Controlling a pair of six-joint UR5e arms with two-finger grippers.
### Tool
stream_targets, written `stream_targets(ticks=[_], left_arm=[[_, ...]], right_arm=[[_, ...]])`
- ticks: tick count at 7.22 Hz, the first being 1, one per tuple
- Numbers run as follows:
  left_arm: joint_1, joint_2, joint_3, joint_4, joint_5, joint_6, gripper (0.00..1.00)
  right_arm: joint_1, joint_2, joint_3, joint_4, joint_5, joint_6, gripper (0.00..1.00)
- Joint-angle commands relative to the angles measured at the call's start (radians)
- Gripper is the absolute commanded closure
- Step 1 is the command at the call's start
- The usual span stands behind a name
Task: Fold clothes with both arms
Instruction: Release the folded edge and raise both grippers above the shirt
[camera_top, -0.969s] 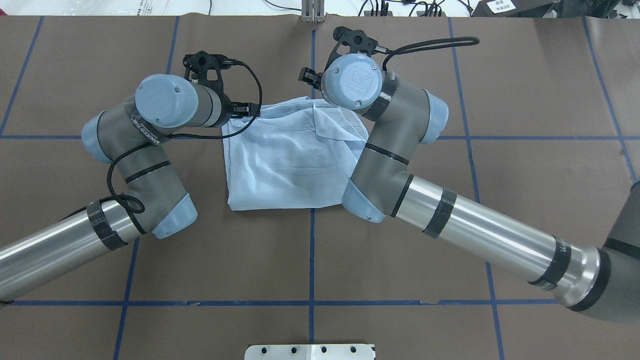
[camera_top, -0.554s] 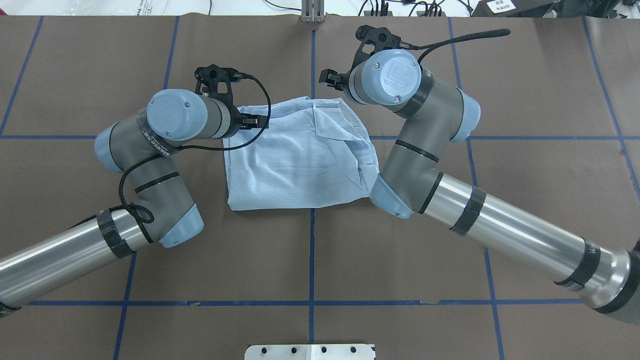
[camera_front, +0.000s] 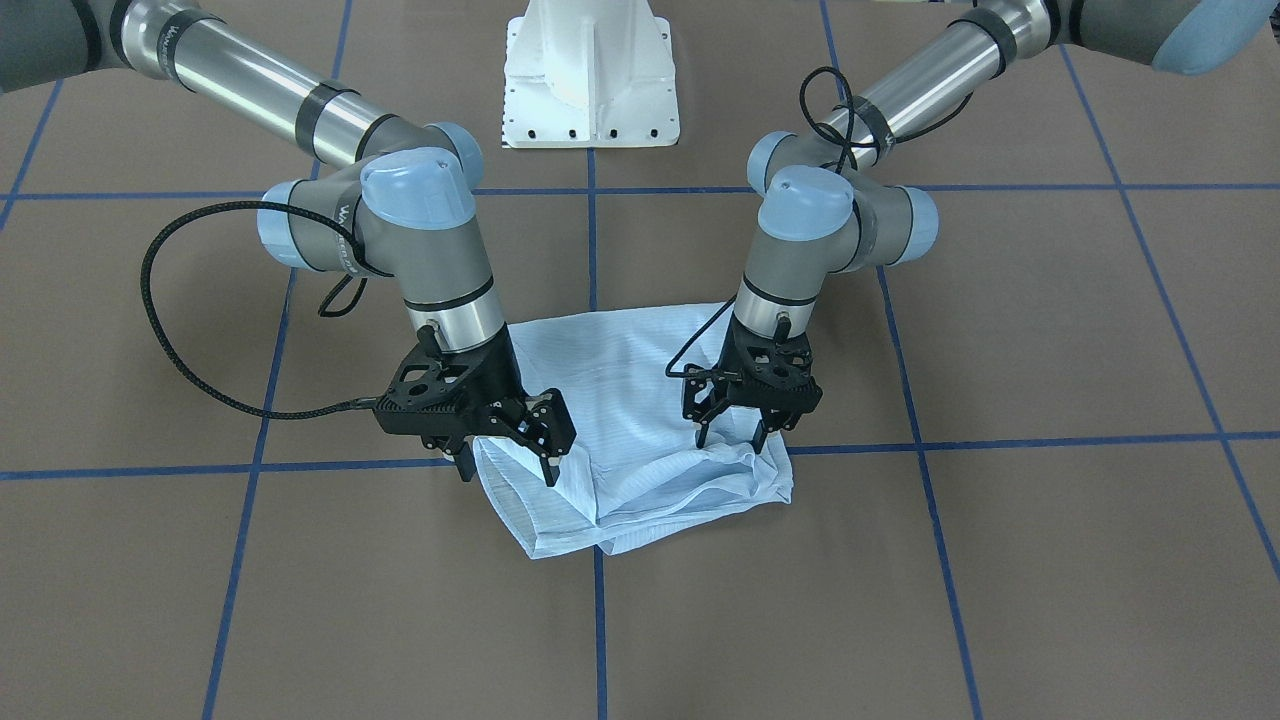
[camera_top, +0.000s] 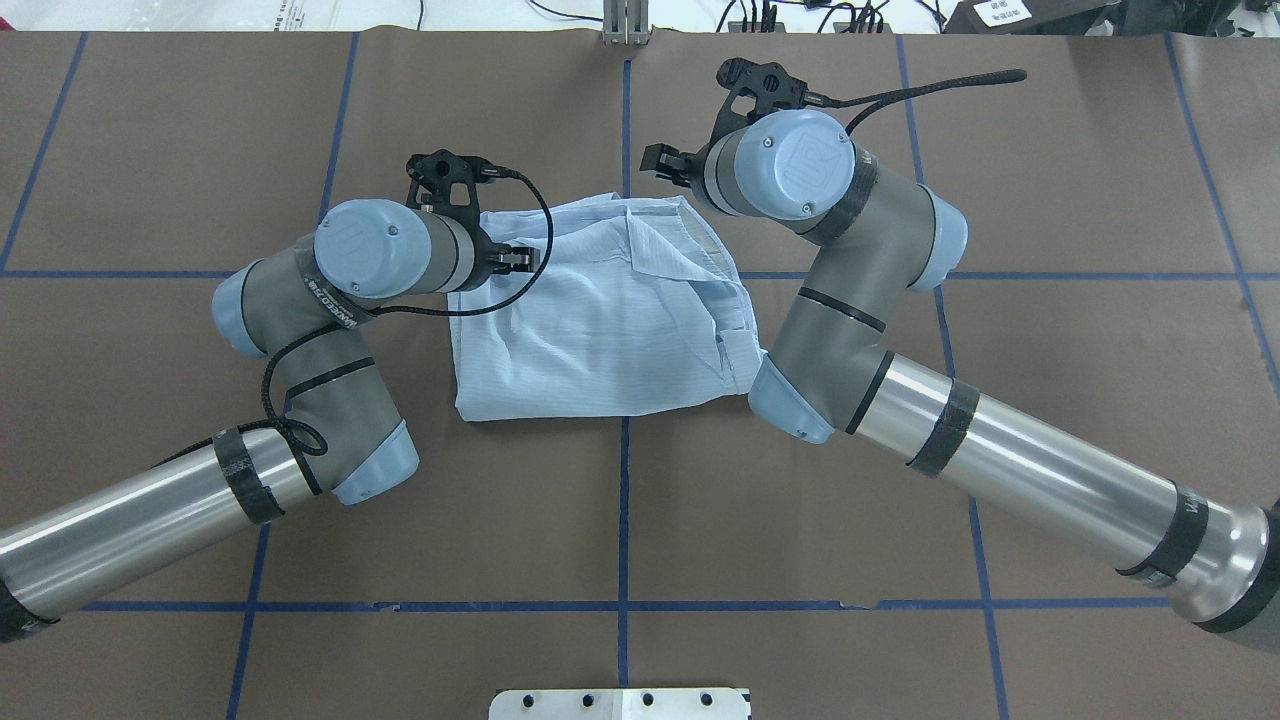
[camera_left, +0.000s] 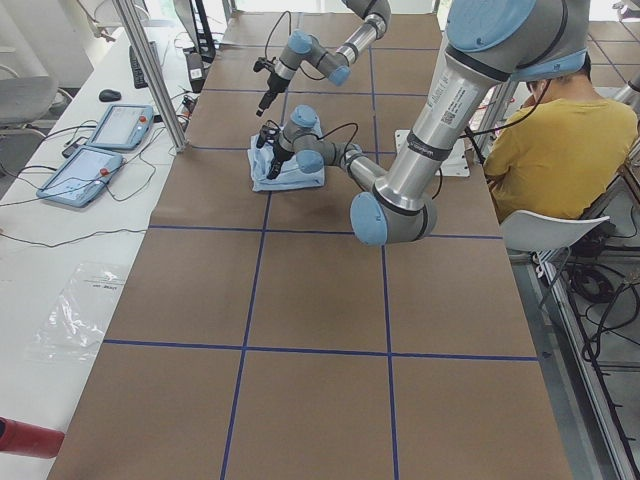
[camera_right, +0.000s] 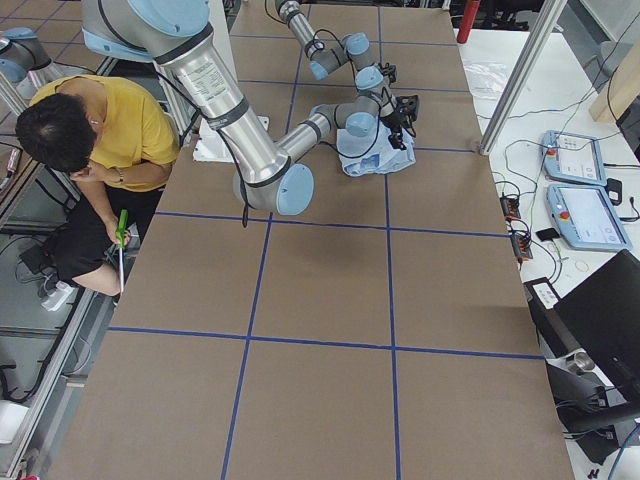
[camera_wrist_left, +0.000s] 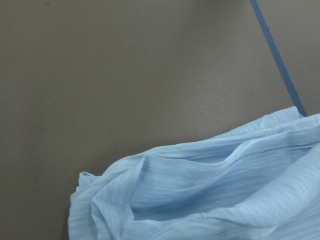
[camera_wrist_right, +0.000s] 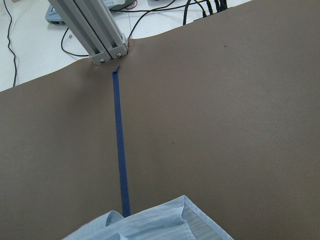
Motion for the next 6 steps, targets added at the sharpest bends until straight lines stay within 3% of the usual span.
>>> stream_targets(ticks=[1, 6], left_arm=[[-0.006, -0.003, 0.004, 0.002, 0.002, 0.007, 0.81], [-0.057, -0.006, 0.044, -0.001, 0.043, 0.007, 0.93]], right_arm=[[-0.003, 0.0, 0.0, 0.0, 0.0, 0.001, 0.0], [-0.023, -0.002, -0.006, 0.002, -0.011, 0.007, 0.0]])
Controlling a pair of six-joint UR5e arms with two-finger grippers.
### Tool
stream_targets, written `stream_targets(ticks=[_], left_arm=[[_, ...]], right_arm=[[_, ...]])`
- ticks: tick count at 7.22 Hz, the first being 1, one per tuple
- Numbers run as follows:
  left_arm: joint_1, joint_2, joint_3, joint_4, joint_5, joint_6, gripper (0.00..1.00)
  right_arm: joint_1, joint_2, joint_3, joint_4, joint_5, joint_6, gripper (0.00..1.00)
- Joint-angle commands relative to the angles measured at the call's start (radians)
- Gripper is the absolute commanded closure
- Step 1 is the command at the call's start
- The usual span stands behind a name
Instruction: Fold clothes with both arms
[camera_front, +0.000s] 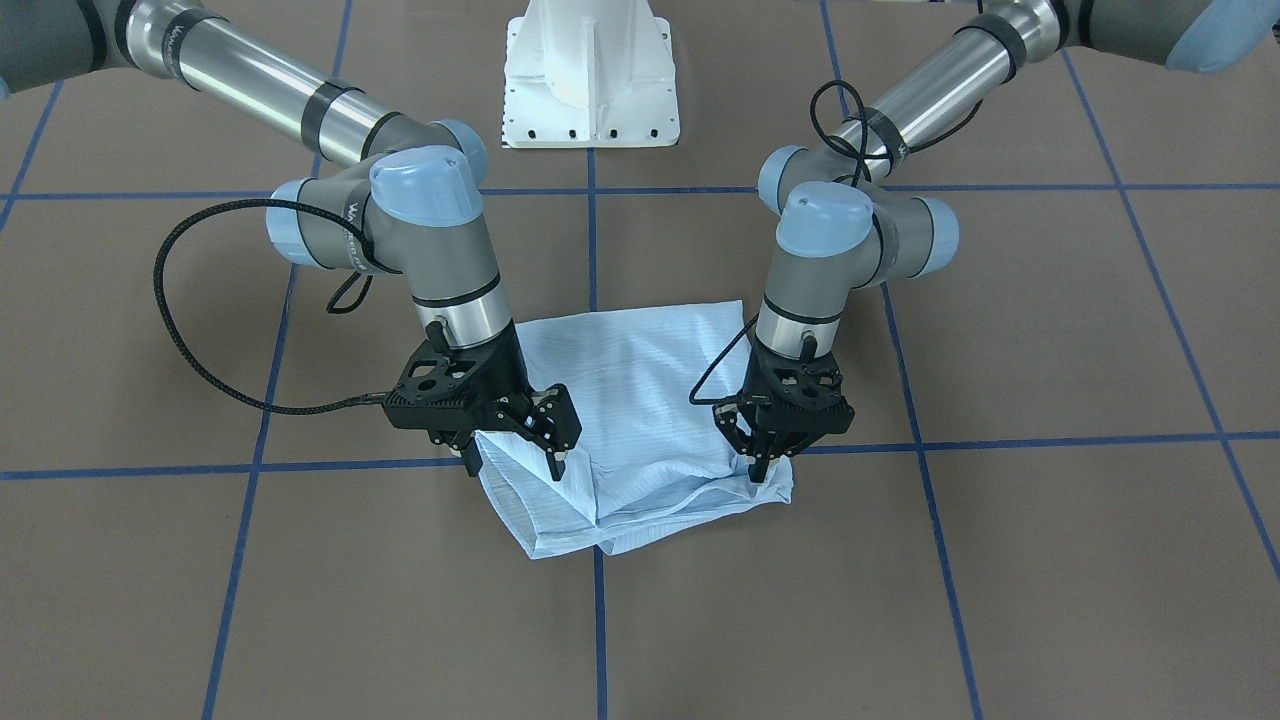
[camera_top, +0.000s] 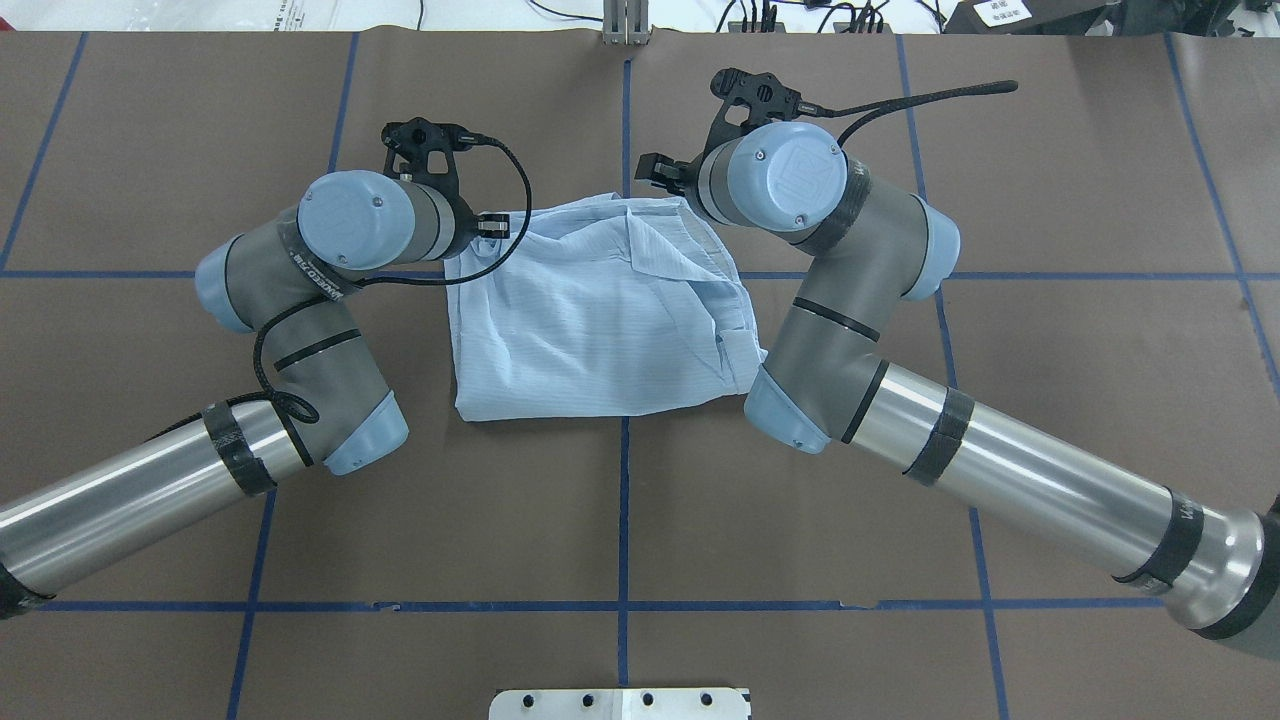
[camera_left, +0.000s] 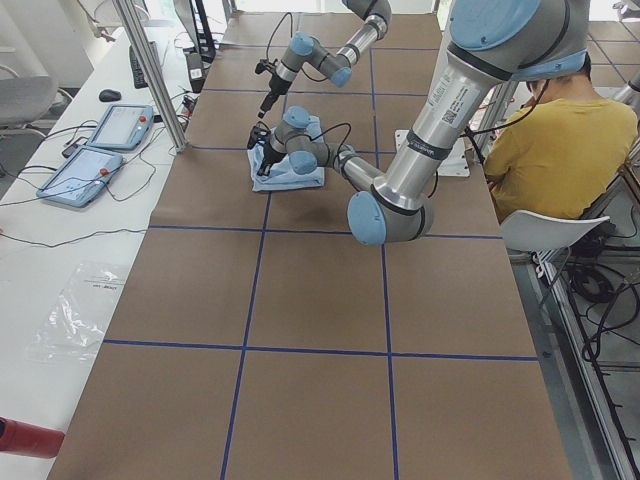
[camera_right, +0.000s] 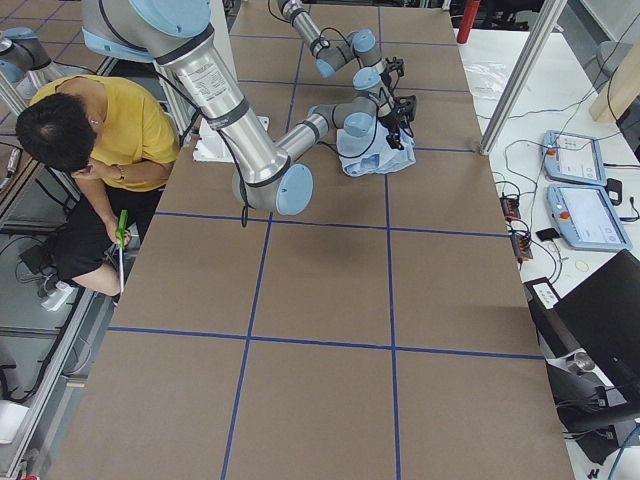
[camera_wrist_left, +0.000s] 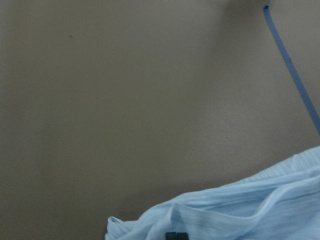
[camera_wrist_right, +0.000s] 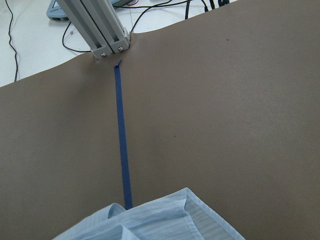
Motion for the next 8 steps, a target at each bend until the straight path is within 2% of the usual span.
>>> stream_targets(ticks=[1, 2, 3, 4, 6, 8], left_arm=[[-0.021, -0.01, 0.013, -0.009, -0.002, -0.001, 0.79], [-0.04, -0.01, 0.009, -0.052, -0.016, 0.056, 0.2], [-0.076, -0.001, 0.009, -0.069, -0.092, 0.134, 0.0], [-0.107, 0.018, 0.005, -0.07, -0.154, 0.174, 0.0], [-0.112, 0.022, -0.004, -0.07, -0.156, 0.179, 0.0], [-0.113, 0.024, -0.004, -0.075, -0.154, 0.174, 0.0]], right_arm=[[-0.015, 0.003, -0.006, -0.001, -0.003, 0.006, 0.0], [-0.06, 0.01, -0.009, -0.018, -0.044, 0.064, 0.0], [-0.105, 0.032, -0.018, -0.067, -0.134, 0.068, 0.0], [-0.145, 0.087, -0.07, -0.151, -0.194, 0.058, 0.0], [-0.171, 0.148, -0.197, -0.178, -0.246, 0.023, 0.0], [-0.171, 0.149, -0.197, -0.257, -0.256, -0.102, 0.0]])
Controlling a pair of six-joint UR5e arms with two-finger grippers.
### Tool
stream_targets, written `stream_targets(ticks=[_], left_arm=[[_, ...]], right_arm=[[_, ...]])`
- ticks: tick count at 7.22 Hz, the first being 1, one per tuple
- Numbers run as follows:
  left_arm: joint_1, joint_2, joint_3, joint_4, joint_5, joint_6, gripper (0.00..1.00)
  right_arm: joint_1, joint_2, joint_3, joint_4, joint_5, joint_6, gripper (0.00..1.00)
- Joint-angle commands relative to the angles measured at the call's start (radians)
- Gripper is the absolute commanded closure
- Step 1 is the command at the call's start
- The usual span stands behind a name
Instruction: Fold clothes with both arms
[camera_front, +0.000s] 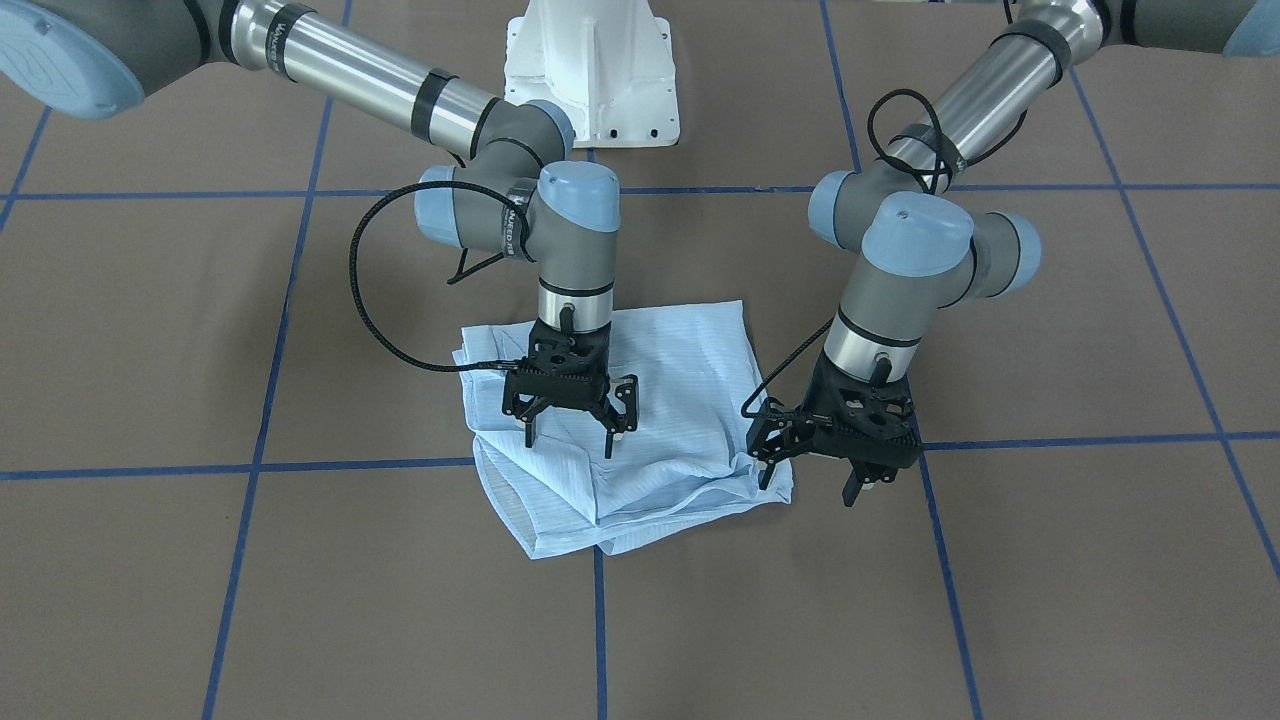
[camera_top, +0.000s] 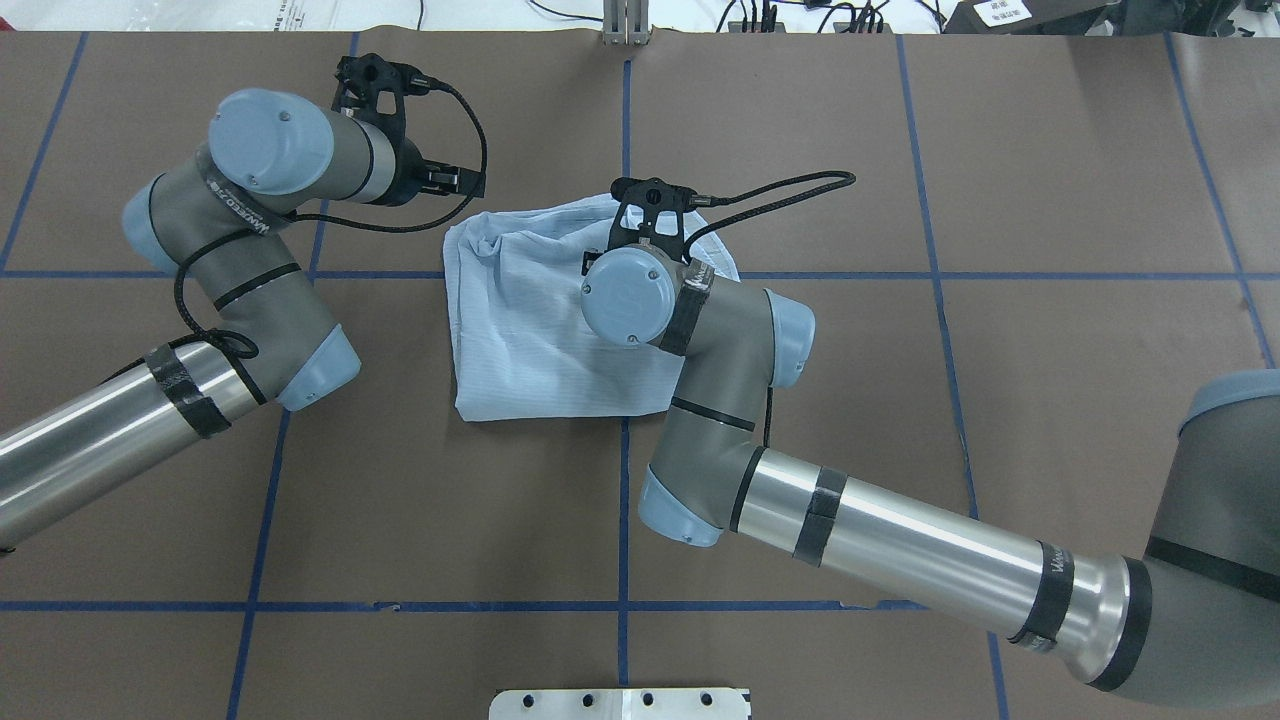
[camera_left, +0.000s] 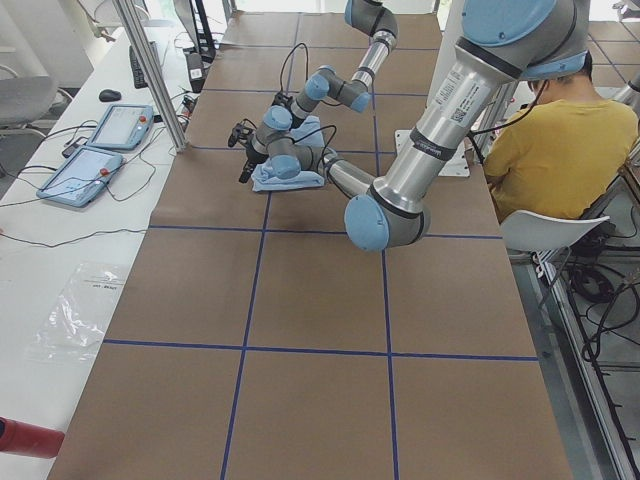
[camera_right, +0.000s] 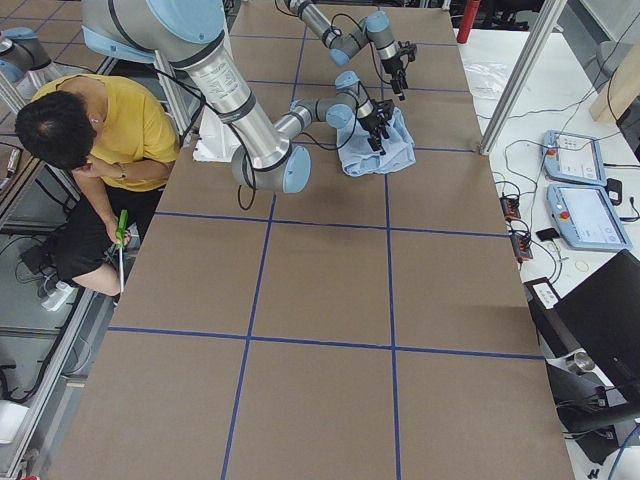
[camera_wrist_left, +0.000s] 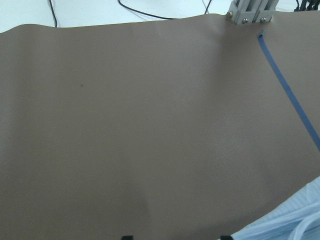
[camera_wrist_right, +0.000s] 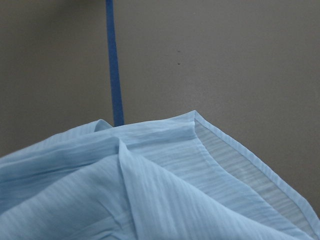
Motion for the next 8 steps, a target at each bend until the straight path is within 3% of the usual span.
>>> stream_targets(ticks=[1, 5, 7, 8], left_arm=[[-0.002, 0.003, -0.007, -0.005, -0.001, -0.005, 0.0], [-0.002, 0.057, -0.079, -0.004, -0.001, -0.01, 0.0], [-0.002, 0.057, -0.079, -0.004, -0.001, -0.01, 0.0], [-0.002, 0.057, -0.079, -0.004, -0.001, -0.01, 0.0]], right_arm=[[0.0, 0.005, -0.01, -0.075, -0.012, -0.099, 0.0], [0.101, -0.005, -0.016, -0.077, -0.024, -0.197, 0.0], [0.171, -0.008, -0.094, 0.073, -0.019, -0.21, 0.0], [0.188, -0.003, -0.088, 0.098, 0.011, -0.21, 0.0]])
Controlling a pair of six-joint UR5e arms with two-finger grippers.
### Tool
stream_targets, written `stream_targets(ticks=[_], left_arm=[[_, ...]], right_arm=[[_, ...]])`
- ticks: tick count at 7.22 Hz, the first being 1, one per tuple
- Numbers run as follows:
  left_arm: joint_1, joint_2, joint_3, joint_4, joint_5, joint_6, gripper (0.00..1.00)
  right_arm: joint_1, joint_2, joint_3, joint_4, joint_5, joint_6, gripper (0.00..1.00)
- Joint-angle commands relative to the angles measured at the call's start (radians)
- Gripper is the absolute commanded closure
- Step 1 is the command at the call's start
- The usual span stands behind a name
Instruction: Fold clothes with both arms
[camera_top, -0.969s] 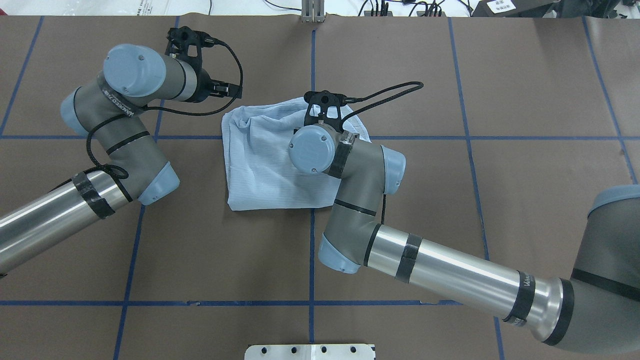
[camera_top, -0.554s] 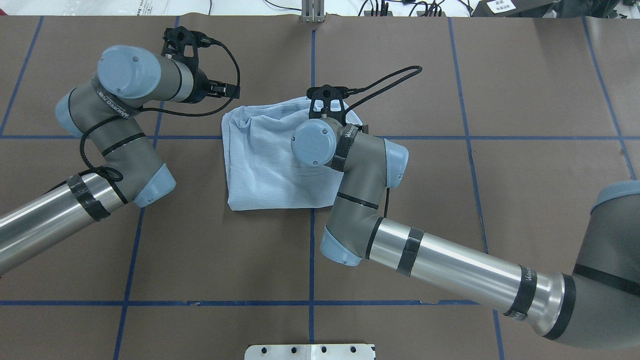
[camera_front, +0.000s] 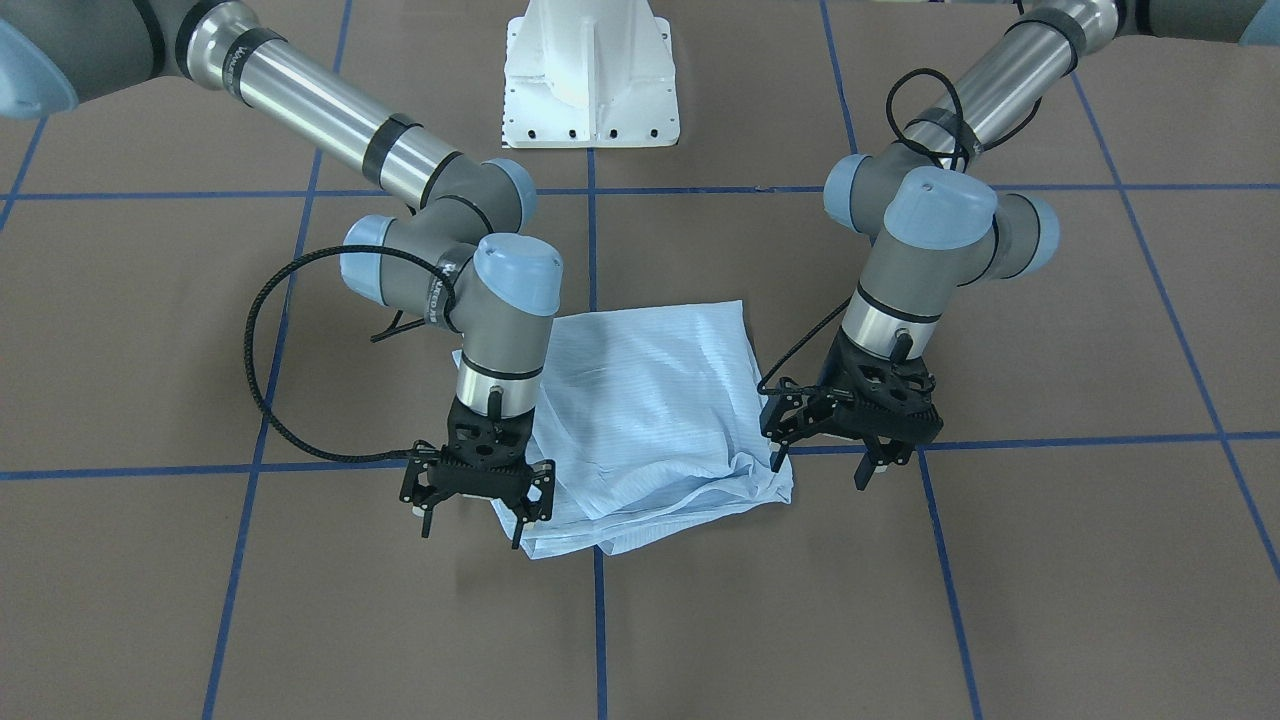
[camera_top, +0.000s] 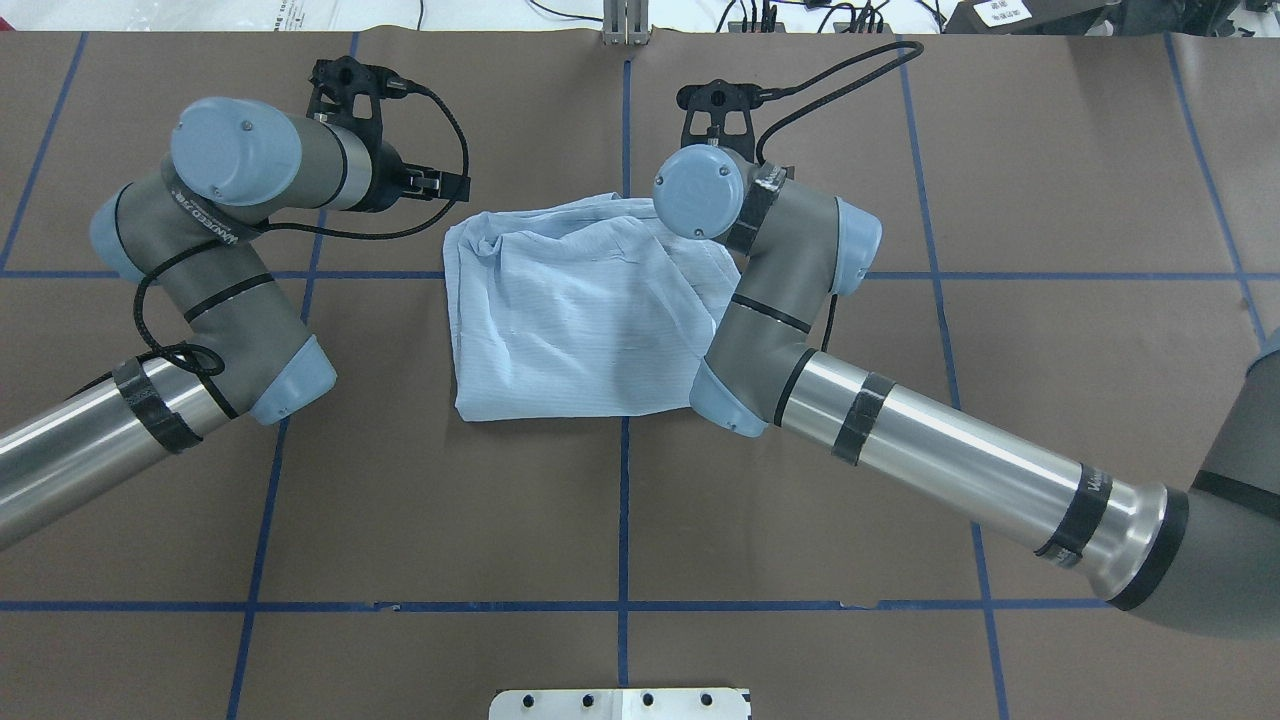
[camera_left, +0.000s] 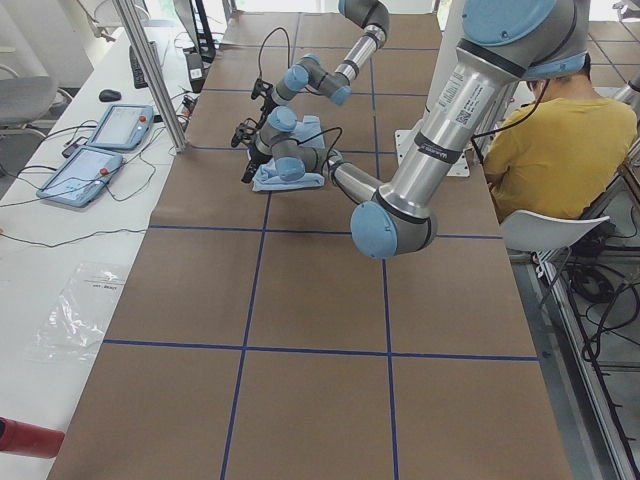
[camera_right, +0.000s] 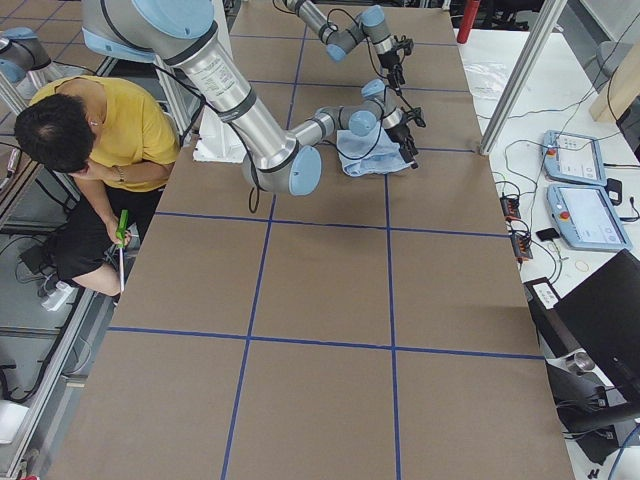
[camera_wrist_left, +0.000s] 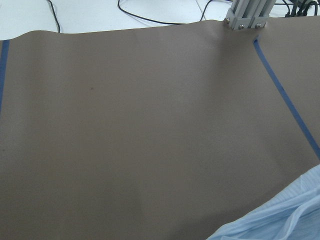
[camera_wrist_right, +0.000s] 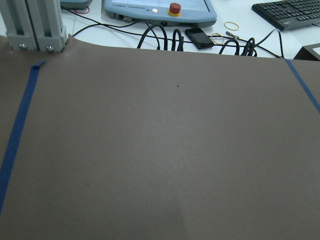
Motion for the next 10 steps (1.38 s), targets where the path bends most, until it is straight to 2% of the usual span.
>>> stream_targets(ticks=[1, 2, 3, 4, 6, 7, 8, 10], left_arm=[[0.0, 0.001, -0.002, 0.0, -0.002, 0.0, 0.0], [0.0, 0.001, -0.002, 0.0, -0.002, 0.0, 0.0], [0.0, 0.001, -0.002, 0.0, -0.002, 0.0, 0.0], [0.0, 0.001, -0.002, 0.0, -0.002, 0.0, 0.0], [0.0, 0.001, -0.002, 0.0, -0.002, 0.0, 0.0], [0.0, 0.001, -0.002, 0.0, -0.002, -0.002, 0.0], [0.0, 0.001, -0.002, 0.0, -0.002, 0.0, 0.0], [0.002, 0.001, -0.002, 0.0, -0.002, -0.002, 0.0]], right_arm=[[0.033, 0.003, 0.029, 0.055, 0.092, 0.01, 0.0], [0.027, -0.008, 0.079, 0.054, 0.149, 0.08, 0.0], [0.004, -0.015, 0.091, 0.058, 0.163, 0.218, 0.0], [-0.025, -0.015, 0.094, 0.124, 0.162, 0.252, 0.03], [-0.074, -0.073, 0.095, 0.271, 0.157, 0.315, 0.31], [-0.083, -0.087, 0.098, 0.299, 0.157, 0.317, 0.39], [-0.087, -0.118, 0.121, 0.325, 0.163, 0.316, 0.46], [-0.102, -0.153, 0.151, 0.328, 0.162, 0.309, 0.49]])
